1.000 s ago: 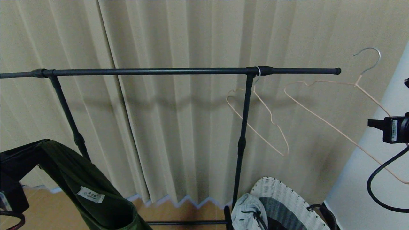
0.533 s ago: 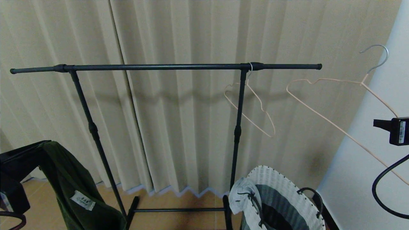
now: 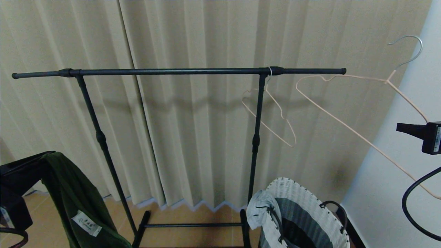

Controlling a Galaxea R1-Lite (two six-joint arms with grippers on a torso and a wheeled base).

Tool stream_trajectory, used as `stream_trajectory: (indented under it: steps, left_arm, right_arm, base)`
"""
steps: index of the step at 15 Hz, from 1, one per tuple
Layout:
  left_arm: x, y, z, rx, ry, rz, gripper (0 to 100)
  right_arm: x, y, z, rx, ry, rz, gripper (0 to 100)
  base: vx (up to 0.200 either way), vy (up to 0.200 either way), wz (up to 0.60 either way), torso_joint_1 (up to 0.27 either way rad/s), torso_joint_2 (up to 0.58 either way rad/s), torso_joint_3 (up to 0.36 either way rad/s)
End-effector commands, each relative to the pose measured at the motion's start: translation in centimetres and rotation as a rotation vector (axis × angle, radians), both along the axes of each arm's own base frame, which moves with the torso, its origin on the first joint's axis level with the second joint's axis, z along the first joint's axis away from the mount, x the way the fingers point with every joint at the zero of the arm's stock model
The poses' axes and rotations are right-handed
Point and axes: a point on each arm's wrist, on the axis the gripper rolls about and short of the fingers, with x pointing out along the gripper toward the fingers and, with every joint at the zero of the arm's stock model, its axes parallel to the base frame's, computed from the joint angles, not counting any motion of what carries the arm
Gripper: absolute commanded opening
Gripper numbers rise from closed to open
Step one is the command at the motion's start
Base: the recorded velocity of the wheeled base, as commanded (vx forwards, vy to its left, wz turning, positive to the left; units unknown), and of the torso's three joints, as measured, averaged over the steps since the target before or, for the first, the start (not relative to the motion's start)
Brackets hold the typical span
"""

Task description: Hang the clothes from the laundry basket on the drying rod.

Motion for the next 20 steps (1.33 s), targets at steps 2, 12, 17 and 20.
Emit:
stream_trajectory:
  steps: [2, 12, 17, 20]
  left_arm:
    - [0.0, 0.0, 0.0, 0.0, 0.002, 0.0, 0]
    - [0.1, 0.0, 0.0, 0.0, 0.002, 0.003, 0]
    - [0.2, 0.0, -0.1, 0.005, 0.01, 0.002, 0]
    - [0.2, -0.1, -0.1, 0.009, 0.009, 0.0, 0]
  right_arm:
    - [-0.5, 0.6, 0.4, -0.001, -0.018, 0.029, 0]
    - [-0.8, 1.9, -0.3, -0.001, 0.003, 0.096, 0]
    - [-0.8, 2.1, -0.5, -0.001, 0.01, 0.102, 0]
    - [-1.2, 2.9, -1.5, -0.005, 0.038, 0.142, 0]
  base:
    - [0.0, 0.2, 0.0, -0.015, 0.0, 0.005]
    - [0.0, 0.2, 0.0, 0.001, 0.0, 0.004]
    - [0.0, 0.16, 0.0, 0.003, 0.0, 0.001]
    - [0.0, 0.0, 0.0, 0.0, 0.0, 0.0]
